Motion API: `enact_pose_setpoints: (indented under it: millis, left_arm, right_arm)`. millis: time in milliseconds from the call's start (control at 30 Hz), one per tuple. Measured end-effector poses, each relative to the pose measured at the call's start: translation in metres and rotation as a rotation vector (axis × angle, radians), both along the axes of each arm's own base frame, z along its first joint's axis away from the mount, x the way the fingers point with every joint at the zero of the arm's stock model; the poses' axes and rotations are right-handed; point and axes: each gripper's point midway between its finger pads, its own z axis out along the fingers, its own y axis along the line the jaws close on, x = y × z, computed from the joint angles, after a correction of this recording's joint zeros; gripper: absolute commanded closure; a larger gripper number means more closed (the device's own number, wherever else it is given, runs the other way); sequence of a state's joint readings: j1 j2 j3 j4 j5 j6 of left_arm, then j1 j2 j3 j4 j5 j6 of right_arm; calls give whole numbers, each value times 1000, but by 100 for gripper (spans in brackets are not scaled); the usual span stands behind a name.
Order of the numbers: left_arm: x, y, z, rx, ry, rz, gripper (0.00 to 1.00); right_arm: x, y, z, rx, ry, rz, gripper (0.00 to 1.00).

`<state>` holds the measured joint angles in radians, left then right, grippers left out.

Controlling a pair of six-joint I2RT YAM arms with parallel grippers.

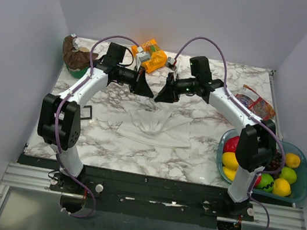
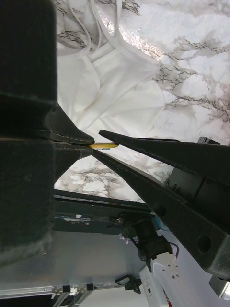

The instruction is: Remove the brooch from the garment

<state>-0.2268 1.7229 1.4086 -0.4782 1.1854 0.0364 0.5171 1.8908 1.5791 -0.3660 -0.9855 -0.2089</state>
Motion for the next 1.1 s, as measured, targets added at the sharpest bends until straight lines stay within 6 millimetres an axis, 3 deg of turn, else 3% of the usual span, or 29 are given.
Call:
enact_pose_setpoints:
  millis: [800, 967, 1100]
  left_arm:
    - [2, 4, -15, 62, -84, -7, 100]
    - [-2, 4, -15, 81, -113, -14, 100]
    - [-7, 5, -20, 116, -107, -17, 100]
  right_arm:
    - [5, 2, -10, -38, 187, -141, 75]
    - [5, 2, -7, -20, 183, -125, 55]
    - [7, -2, 0, -13, 80, -90, 47]
